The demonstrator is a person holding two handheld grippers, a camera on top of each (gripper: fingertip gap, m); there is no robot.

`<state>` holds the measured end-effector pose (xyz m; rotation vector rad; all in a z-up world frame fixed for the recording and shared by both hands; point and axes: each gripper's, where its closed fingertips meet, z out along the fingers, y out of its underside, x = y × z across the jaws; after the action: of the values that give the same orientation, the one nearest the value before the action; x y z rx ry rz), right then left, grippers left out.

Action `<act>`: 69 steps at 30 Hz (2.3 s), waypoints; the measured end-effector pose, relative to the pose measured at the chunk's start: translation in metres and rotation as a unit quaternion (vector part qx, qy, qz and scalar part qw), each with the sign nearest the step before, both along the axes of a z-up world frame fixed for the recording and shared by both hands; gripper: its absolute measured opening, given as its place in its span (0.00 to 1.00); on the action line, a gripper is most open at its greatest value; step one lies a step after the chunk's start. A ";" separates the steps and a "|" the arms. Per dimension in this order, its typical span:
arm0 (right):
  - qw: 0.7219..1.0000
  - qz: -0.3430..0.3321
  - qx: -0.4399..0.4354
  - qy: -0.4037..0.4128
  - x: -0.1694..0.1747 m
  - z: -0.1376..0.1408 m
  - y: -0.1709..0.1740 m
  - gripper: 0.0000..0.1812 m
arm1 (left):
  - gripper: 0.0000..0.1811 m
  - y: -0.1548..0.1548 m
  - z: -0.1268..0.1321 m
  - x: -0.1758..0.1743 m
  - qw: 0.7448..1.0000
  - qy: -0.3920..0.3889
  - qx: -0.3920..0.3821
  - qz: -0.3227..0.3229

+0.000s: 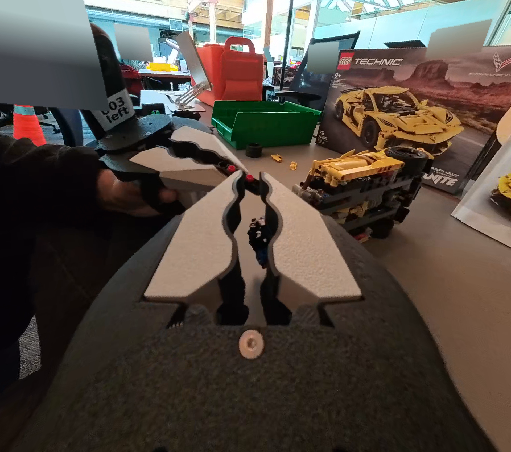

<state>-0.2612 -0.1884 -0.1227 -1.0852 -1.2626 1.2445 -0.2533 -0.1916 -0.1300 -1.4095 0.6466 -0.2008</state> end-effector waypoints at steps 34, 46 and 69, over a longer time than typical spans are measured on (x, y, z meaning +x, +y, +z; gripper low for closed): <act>0.999 -0.010 -0.023 -0.021 -0.003 -0.006 0.005 0.05 | 0.04 0.007 -0.004 -0.006 0.985 0.123 0.063 0.100; 0.998 -0.047 0.014 -0.035 -0.005 -0.012 0.010 0.00 | 0.03 0.011 -0.009 -0.008 0.945 0.251 0.109 0.181; 0.955 -0.167 0.242 0.035 -0.008 0.006 0.008 0.12 | 0.04 0.003 0.014 -0.012 0.886 -0.382 -0.194 -0.177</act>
<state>-0.2689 -0.1805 -0.1171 -0.8410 -1.1863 0.6624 -0.2657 -0.1883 -0.1159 -1.4242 0.1887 -1.1698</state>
